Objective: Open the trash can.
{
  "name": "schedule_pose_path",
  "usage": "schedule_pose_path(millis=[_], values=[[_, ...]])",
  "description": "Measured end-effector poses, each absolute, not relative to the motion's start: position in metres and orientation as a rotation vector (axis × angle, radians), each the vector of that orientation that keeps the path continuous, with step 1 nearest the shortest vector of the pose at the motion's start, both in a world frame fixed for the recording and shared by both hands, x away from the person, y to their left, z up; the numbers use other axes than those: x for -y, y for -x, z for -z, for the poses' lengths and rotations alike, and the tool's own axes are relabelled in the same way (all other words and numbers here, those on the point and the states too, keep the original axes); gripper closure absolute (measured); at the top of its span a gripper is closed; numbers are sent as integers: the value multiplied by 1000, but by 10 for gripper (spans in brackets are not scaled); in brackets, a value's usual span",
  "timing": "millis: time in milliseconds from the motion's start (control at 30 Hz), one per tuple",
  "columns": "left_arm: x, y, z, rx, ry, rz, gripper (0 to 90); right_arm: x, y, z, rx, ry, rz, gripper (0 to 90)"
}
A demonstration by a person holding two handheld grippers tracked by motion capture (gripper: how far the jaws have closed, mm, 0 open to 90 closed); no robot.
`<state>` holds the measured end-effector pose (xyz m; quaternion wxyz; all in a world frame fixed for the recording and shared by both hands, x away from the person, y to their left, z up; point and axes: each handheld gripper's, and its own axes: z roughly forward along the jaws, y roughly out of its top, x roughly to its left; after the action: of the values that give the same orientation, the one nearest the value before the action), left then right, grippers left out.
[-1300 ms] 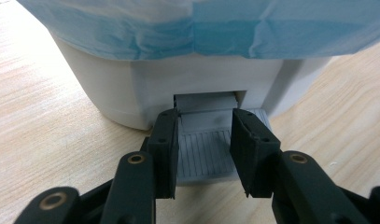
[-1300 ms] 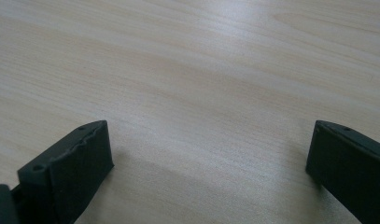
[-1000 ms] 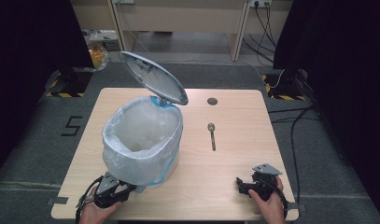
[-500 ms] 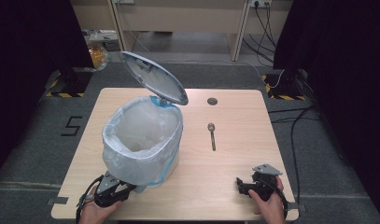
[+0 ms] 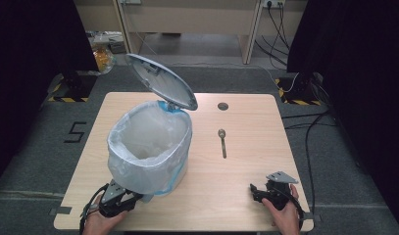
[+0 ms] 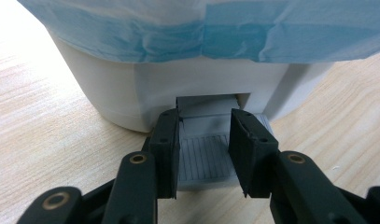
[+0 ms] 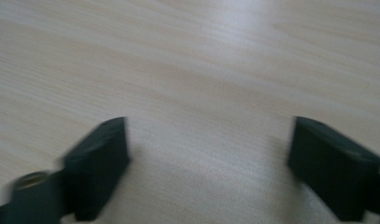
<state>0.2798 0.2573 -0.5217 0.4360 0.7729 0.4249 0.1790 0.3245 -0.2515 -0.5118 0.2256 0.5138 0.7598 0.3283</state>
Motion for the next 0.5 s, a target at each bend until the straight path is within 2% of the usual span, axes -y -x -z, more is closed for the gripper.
schedule_pose_path(millis=[33,100,167,233,500], values=[[-257,-280,522,-1057,-1923,-445,633,252,-325,512,-2095,-1417,-905,231],[-257,-280,522,-1057,-1923,-447,633,252,-324,504,-2053,-1412,-919,132],[-257,-280,522,-1057,-1923,-447,633,254,-324,496,-2034,-1379,-942,186],[-257,-280,522,-1056,-1924,-449,633,254,-325,490,-2027,-1370,-959,153],[-257,-280,522,-1055,-1926,-452,632,245,-339,480,-2007,-1343,-994,155]])
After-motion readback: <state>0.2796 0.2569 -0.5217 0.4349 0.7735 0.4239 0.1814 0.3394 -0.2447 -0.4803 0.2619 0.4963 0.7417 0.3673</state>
